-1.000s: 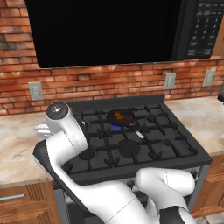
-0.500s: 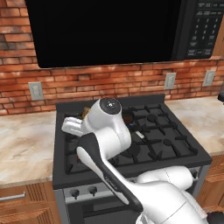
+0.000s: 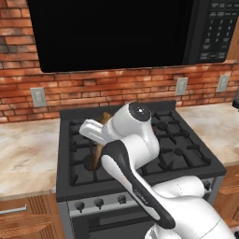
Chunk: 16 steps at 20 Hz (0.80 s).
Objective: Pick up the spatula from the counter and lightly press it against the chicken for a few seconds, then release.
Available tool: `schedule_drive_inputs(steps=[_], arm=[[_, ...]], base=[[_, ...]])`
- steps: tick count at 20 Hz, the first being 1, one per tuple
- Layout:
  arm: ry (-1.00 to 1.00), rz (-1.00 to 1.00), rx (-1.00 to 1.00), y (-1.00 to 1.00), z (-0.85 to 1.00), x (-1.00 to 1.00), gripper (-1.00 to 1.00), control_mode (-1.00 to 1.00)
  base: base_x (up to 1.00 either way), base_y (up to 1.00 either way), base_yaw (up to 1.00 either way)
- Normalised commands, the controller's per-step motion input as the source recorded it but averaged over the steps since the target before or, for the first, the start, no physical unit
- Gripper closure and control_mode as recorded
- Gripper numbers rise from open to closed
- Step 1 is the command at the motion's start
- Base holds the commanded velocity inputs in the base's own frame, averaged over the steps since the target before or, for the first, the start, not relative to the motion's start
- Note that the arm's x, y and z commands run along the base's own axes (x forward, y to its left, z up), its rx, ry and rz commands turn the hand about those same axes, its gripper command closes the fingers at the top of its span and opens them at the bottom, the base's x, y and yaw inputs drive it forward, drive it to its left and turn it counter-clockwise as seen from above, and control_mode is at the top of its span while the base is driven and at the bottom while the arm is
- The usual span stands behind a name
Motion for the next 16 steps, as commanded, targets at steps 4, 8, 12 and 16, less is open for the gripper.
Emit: schedule_drive_inputs(steps=[4, 8, 12, 16], arm=[[0.04, -0.20, 0.00, -0.10, 0.00, 0.01, 1.00, -1.00], [0.15, -0.26, 0.00, -0.20, 0.00, 0.00, 1.00, -1.00], [0.19, -0.21, 0.04, -0.32, 0.02, 0.00, 1.00, -1.00], [0.19, -0.10, 0.13, -0.31, 0.18, 0.03, 1.00, -1.00]], base=[[0.00, 0.00, 0.00], [0.00, 0.00, 0.00], [0.00, 0.00, 0.00], [0.00, 0.00, 0.00]])
